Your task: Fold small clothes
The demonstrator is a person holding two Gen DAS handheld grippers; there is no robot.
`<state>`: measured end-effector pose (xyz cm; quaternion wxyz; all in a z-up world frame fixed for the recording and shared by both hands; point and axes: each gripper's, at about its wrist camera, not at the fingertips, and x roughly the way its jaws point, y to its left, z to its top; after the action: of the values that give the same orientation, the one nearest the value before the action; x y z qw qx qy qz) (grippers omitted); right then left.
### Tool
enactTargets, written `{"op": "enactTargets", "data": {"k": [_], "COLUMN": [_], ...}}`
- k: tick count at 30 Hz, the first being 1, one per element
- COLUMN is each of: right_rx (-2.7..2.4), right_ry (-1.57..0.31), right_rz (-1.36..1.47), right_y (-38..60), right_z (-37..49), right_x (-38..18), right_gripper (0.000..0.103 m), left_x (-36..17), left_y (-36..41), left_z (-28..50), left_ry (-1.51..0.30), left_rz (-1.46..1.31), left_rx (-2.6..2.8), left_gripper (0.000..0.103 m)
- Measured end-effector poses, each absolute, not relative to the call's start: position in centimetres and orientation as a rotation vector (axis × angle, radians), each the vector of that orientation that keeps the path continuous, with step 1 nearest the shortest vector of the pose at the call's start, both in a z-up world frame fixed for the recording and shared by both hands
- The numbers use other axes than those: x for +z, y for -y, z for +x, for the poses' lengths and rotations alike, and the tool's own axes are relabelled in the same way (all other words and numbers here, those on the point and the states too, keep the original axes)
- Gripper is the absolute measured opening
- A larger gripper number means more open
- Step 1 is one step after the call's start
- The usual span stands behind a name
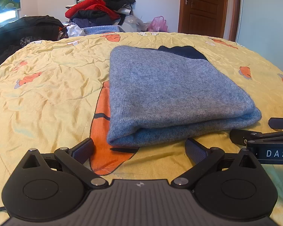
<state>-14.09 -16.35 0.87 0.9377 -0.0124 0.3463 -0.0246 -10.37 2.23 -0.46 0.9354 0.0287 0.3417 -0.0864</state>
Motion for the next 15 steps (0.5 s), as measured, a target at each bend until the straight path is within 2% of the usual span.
{"op": "enactTargets", "data": {"k": [15], "right_rx": [-0.048], "right_ry": [-0.707], "right_rz": [-0.029], "right_y": [16.29], "right_z": [-14.26], "right_x": [0.92], "right_gripper": [0.103], "left_x": [-0.45], "left_y": [-2.23], "left_z": [-10.41], "left_ry": [-0.698], "left_rz": [0.059], "left_rx": [-0.177], "left_gripper": [0.103]}}
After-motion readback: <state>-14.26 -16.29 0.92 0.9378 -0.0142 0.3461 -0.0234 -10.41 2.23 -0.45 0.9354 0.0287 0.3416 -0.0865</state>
